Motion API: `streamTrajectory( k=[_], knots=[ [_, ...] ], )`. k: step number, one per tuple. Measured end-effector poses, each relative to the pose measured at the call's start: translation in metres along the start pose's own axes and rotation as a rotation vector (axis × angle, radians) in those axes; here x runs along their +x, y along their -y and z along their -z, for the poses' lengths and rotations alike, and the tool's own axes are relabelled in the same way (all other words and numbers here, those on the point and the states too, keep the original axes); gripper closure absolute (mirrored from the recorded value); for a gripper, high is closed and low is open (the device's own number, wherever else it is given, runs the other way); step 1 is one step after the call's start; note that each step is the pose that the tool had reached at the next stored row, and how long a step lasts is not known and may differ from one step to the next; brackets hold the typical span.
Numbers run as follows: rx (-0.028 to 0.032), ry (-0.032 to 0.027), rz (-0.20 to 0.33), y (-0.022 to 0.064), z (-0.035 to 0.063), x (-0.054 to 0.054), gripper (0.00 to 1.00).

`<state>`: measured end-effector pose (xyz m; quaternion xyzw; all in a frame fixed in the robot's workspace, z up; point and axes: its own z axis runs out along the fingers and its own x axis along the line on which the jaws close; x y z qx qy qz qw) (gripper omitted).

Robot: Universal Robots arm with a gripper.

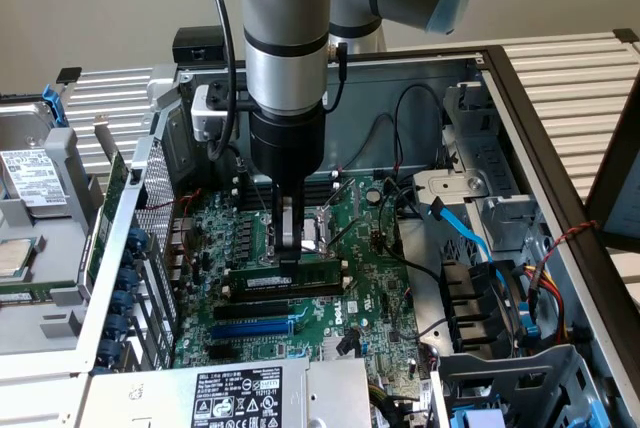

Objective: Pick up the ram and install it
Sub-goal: 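Insert the ram into the slot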

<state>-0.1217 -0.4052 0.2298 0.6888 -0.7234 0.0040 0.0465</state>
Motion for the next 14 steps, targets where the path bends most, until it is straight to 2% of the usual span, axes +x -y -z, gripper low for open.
streamTrajectory(
  k=[2,5,14],
  knots=[
    [-0.0011,-0.0003,0.000,0.0001,0.0000,0.0000,0.88],
    [-0.0123,-0.0005,0.001,0.0017,-0.0002,0.0000,0.88],
    [-0.0135,-0.0006,0.001,0.0017,-0.0001,0.0000,0.88]
  ],
)
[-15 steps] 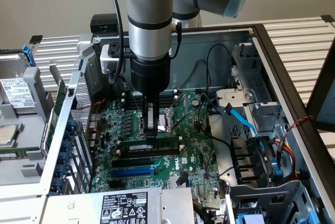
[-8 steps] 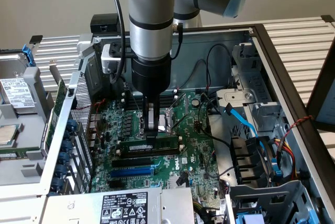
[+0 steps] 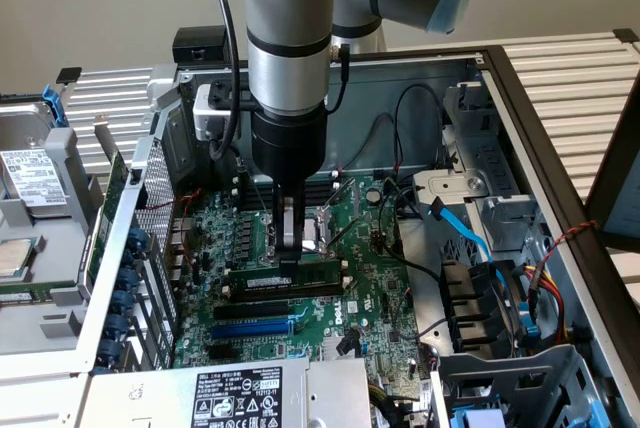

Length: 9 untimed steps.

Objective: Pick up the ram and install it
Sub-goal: 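Insert the ram into the slot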

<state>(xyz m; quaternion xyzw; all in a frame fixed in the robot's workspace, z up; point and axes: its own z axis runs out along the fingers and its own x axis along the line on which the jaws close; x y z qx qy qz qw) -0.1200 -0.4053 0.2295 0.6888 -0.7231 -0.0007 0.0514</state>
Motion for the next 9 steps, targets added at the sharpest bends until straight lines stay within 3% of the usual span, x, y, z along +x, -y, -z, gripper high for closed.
streamTrajectory(
  k=[9],
  knots=[
    [0.0000,0.0000,0.000,-0.0001,0.0009,0.0001,0.88]
  ],
)
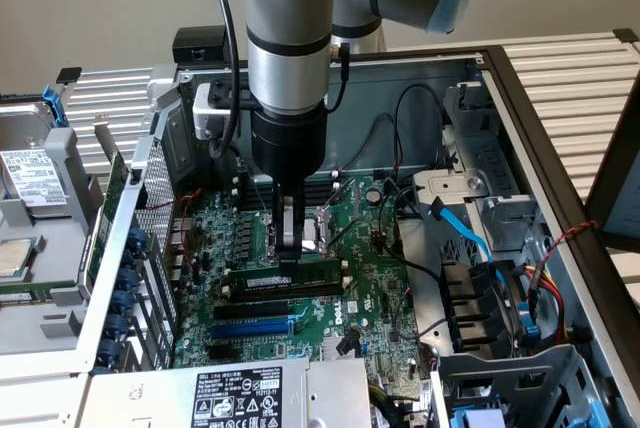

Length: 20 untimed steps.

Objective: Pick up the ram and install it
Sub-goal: 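Insert the ram into the slot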

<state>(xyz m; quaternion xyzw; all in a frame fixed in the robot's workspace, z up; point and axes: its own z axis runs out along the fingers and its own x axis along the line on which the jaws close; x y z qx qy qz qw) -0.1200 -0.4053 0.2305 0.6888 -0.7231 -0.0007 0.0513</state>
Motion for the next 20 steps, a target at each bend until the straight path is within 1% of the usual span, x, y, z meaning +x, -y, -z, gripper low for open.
streamTrajectory(
  k=[5,8,10,12,14,20],
  knots=[
    [-0.0001,-0.0001,0.000,0.0000,0.0000,0.0000,0.88],
    [-0.0013,-0.0002,0.000,0.0000,0.0001,0.0000,0.88],
    [-0.0045,-0.0004,0.001,0.0001,0.0005,0.0001,0.88],
    [-0.0106,-0.0007,0.001,0.0002,0.0009,0.0001,0.88],
    [-0.0139,-0.0008,0.001,0.0001,0.0010,0.0001,0.88],
    [-0.0142,-0.0009,0.001,0.0001,0.0010,0.0001,0.88]
  ],
)
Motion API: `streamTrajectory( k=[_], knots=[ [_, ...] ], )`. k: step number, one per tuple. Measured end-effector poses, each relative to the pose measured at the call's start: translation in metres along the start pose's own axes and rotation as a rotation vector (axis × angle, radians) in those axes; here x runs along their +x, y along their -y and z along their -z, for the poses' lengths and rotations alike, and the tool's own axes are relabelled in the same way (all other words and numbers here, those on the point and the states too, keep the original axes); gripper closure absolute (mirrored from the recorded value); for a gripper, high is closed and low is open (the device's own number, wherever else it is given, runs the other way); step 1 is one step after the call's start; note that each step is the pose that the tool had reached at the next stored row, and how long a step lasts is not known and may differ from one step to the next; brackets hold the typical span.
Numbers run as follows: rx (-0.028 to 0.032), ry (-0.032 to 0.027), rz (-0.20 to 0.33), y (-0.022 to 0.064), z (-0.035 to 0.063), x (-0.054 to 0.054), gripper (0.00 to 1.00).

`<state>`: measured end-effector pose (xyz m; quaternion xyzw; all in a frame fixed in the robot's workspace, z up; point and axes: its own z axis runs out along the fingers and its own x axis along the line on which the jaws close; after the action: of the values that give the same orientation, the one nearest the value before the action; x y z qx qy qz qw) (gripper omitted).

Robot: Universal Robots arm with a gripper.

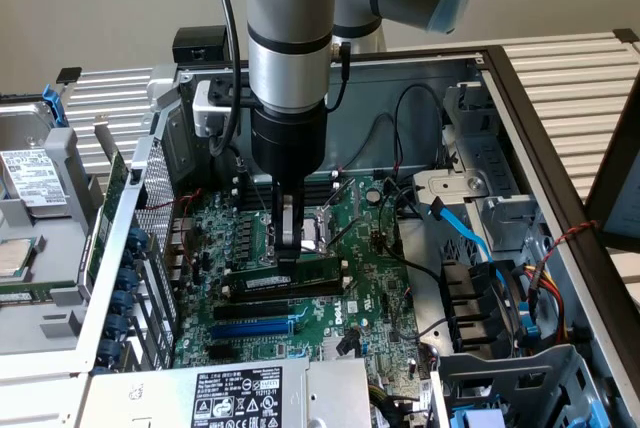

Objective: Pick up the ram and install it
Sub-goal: 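Insert the ram into the slot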

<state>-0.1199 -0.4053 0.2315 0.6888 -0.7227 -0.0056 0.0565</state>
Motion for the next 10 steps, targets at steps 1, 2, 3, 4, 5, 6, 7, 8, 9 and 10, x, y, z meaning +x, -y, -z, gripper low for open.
streamTrajectory(
  k=[1,2,3,4,5,6,7,8,9,10],
  knots=[
    [0.0000,0.0001,0.000,0.0000,0.0000,0.0000,0.88],
    [0.0000,0.0001,0.000,0.0000,0.0000,0.0000,0.88],
    [0.0000,0.0000,0.000,0.0000,0.0000,0.0000,0.88],
    [0.0000,0.0000,0.000,0.0000,0.0000,0.0000,0.88],
    [0.0000,0.0000,0.000,0.0000,0.0000,0.0000,0.88],
    [0.0000,0.0000,0.000,0.0000,0.0000,0.0000,0.88],
    [0.0000,0.0000,0.000,0.0000,0.0000,0.0000,0.88],
    [0.0000,0.0000,0.000,0.0000,0.0000,0.0000,0.88],
    [0.0000,0.0000,0.000,0.0000,0.0000,0.0000,0.88],
    [0.0001,0.0002,0.000,0.0000,0.0000,0.0000,0.88]
  ],
)
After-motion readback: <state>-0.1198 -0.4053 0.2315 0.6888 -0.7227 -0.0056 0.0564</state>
